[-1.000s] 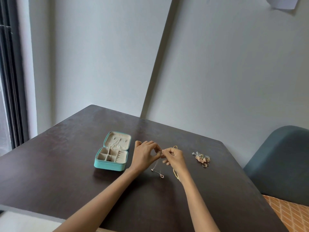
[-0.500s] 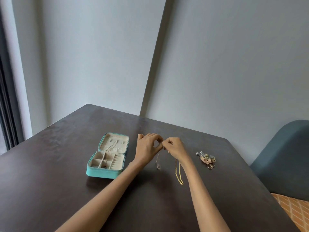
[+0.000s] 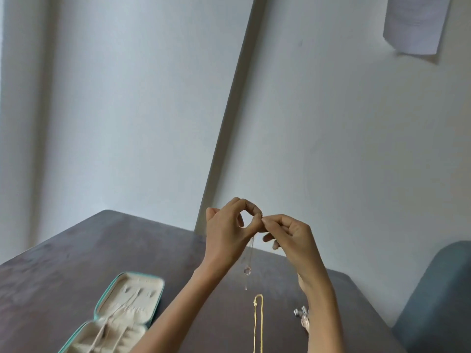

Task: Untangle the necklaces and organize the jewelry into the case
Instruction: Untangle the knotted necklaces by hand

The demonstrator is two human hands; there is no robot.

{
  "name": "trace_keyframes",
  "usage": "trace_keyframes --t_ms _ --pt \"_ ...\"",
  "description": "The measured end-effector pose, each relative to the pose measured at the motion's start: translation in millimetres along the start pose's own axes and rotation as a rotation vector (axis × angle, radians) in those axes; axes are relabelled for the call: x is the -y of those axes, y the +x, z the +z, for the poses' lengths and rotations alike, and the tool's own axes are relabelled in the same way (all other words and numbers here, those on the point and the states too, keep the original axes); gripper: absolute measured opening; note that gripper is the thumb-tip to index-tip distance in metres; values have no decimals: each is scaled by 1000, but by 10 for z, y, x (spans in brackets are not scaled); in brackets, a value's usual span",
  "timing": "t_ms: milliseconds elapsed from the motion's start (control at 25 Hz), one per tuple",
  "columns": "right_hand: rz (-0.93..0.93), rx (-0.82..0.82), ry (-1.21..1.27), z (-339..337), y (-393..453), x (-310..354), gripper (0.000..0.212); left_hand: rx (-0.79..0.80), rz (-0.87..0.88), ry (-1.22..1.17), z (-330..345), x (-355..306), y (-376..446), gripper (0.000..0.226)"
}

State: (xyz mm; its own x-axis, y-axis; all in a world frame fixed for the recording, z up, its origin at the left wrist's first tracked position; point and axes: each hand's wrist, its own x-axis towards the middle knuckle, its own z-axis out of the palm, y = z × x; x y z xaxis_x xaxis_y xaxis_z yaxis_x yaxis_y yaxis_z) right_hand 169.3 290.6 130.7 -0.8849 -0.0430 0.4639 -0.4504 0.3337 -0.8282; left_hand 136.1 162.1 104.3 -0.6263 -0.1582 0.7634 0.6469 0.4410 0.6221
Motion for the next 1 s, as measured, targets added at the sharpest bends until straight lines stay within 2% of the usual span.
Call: trace_keyframes --t_ms 120,240,360,520,720,880,1000 --pt "-11 -89 10 -51 45 97 13 -32 132 136 7 -90 81 22" --pt "25 -125 7 -56 73 160 17 -77 279 271 -36 -128 165 7" --pt "50 -155 -19 -14 66 186 21 -57 334 318 -92 -163 174 13" --pt "-13 -172 -41 68 72 195 22 -34 263 243 -164 -168 189 15" --pt "-157 -196 -110 108 76 201 11 43 148 124 -229 -120 215 13" --pt "-241 -252 -167 153 82 207 17 73 112 77 -255 -121 230 21" --pt "-260 -309 -178 150 92 193 18 91 58 -18 -263 -147 248 19"
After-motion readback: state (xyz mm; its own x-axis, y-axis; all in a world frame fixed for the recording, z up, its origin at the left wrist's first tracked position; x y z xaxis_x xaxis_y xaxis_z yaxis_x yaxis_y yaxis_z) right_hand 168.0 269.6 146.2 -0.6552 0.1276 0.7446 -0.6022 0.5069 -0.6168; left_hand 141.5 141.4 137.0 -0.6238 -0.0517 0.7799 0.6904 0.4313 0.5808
